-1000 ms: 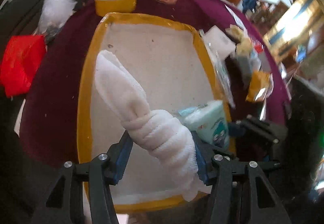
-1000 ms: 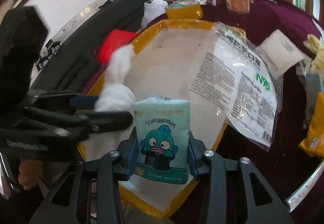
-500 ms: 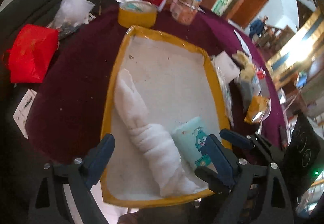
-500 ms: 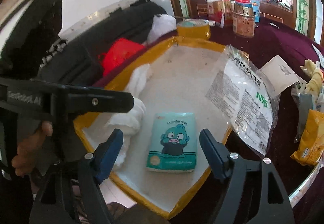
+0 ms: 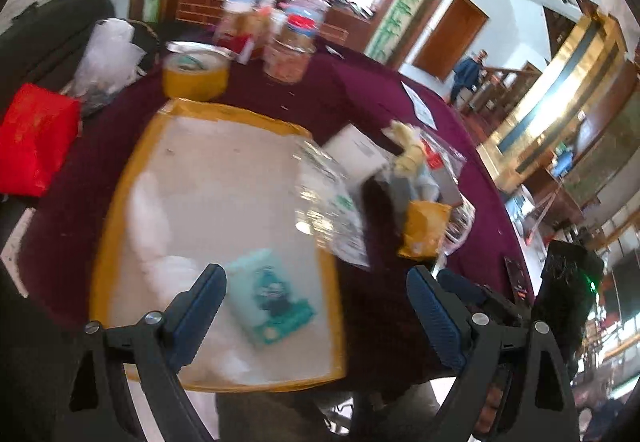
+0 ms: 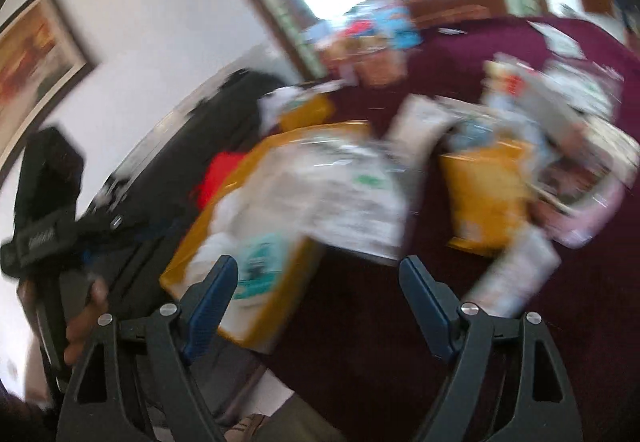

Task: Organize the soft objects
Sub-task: 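Grasp the clear mask bag with left gripper while right grasps the white tube, then carry mask bag and white tube over the tray and release both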

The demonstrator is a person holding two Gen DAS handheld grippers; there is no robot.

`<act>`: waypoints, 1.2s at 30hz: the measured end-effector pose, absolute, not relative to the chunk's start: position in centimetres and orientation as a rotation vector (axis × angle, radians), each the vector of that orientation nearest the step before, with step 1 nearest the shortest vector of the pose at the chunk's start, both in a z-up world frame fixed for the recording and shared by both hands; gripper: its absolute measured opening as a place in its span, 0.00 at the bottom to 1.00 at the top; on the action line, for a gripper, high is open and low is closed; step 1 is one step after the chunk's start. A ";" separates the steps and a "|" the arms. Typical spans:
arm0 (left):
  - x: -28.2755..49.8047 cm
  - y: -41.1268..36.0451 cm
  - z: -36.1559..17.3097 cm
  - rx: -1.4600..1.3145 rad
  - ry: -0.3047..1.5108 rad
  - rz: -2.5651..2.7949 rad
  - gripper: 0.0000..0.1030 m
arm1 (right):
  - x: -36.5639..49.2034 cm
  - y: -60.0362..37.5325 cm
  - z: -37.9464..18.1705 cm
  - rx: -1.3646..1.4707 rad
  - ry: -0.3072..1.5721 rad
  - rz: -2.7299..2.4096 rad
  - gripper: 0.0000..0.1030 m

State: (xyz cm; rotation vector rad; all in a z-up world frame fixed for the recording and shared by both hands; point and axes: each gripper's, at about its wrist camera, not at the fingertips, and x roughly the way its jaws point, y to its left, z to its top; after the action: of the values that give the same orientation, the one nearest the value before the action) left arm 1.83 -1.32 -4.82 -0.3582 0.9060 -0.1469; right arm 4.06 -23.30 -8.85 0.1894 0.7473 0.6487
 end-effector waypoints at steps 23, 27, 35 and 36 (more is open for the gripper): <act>11.9 -4.7 -8.7 -0.353 1.028 -0.079 0.43 | 7.8 -28.3 -13.3 0.142 0.887 0.121 0.41; 10.9 -6.0 -7.5 -0.369 1.001 -0.133 0.05 | 7.6 -29.8 -13.1 0.209 0.884 0.133 0.30; 8.4 -6.8 -4.9 -0.403 0.926 -0.182 0.01 | 6.8 -31.7 -12.3 0.333 0.861 0.205 0.27; 8.0 -6.2 -4.4 -0.424 0.915 -0.178 0.01 | 6.6 -31.8 -12.0 0.329 0.845 0.201 0.27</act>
State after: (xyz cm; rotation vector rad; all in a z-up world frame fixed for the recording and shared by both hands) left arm 7.99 -6.25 -4.43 -0.4242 0.9149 -0.1777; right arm 6.57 -31.75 -12.03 0.3289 0.8451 0.2013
